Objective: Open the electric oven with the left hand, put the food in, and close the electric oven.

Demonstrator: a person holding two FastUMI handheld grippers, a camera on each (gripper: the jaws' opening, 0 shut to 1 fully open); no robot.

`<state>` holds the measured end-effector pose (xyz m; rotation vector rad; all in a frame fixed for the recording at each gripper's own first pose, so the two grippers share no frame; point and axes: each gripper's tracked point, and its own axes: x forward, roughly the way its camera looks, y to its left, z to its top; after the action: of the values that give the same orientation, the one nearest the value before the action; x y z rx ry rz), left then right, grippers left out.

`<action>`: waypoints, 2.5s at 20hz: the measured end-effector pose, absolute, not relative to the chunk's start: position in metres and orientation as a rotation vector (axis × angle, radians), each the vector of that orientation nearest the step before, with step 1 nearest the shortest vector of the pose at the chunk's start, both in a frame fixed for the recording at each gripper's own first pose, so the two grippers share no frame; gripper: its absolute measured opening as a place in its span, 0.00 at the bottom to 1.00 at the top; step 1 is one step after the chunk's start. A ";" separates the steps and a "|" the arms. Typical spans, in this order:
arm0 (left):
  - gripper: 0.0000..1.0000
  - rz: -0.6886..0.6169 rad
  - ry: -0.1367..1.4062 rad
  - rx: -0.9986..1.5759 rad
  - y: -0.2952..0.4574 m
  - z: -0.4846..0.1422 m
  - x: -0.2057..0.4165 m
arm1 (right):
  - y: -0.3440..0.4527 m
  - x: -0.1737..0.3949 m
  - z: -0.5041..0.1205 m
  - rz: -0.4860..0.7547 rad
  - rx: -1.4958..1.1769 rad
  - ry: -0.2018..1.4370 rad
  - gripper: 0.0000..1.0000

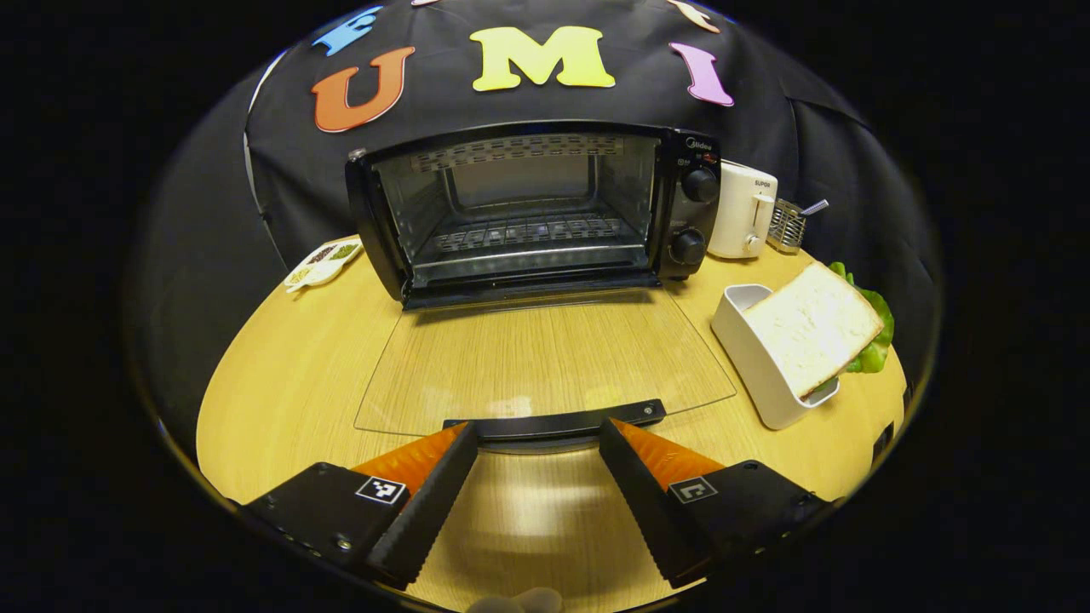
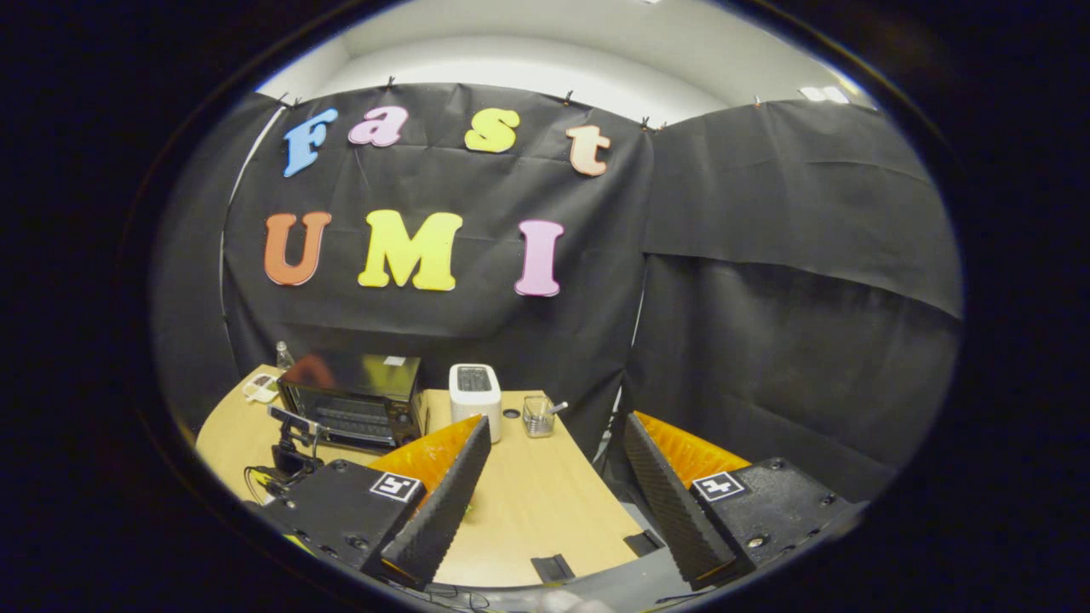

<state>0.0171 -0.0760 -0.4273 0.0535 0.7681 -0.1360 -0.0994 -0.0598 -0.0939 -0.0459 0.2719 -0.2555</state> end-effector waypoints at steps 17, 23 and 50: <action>0.95 -0.128 0.324 0.020 -0.035 -0.229 -0.006 | -0.019 -0.021 -0.267 0.047 0.154 0.562 1.00; 0.95 -0.044 0.188 -0.022 -0.020 -0.126 -0.028 | 0.011 0.026 -0.356 0.211 0.311 0.746 0.98; 0.95 0.257 0.101 0.047 0.026 -0.052 -0.045 | 0.061 0.104 -0.360 0.391 0.672 0.872 0.40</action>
<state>-0.0452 0.0264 -0.0524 0.0474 0.1008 0.2572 0.1044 0.0610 -0.3602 0.6715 0.8723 0.3908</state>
